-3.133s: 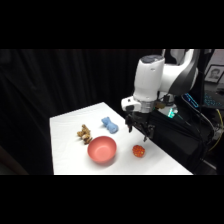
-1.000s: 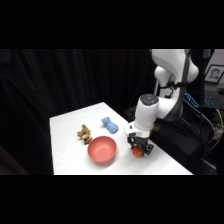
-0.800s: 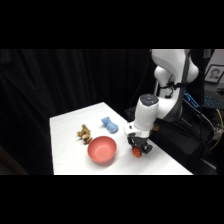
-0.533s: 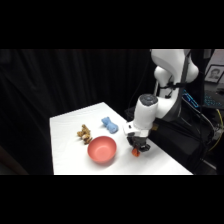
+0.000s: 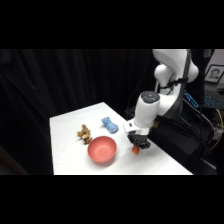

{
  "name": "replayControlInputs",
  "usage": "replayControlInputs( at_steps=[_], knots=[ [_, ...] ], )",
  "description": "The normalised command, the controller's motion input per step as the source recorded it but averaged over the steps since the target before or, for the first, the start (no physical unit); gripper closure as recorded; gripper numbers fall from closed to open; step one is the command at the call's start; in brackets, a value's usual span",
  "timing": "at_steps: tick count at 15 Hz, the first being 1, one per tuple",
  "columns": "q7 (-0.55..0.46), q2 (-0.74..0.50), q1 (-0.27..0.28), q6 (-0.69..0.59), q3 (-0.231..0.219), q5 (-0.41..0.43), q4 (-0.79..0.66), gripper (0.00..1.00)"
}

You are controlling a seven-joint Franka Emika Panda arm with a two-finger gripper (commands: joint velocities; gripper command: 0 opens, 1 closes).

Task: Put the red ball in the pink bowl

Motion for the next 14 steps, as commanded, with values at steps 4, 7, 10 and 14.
replayControlInputs(
  at_steps=[4, 7, 10, 14],
  knots=[
    [-0.11, -0.46, -0.180, -0.27, 0.114, -0.089, -0.11, 0.96],
    [-0.20, -0.44, -0.247, -0.25, 0.152, -0.004, -0.07, 0.96],
    [-0.26, -0.32, -0.243, -0.25, 0.141, 0.087, 0.03, 0.96],
    [-0.29, -0.15, -0.219, -0.24, 0.082, 0.131, 0.18, 0.96]
  ],
)
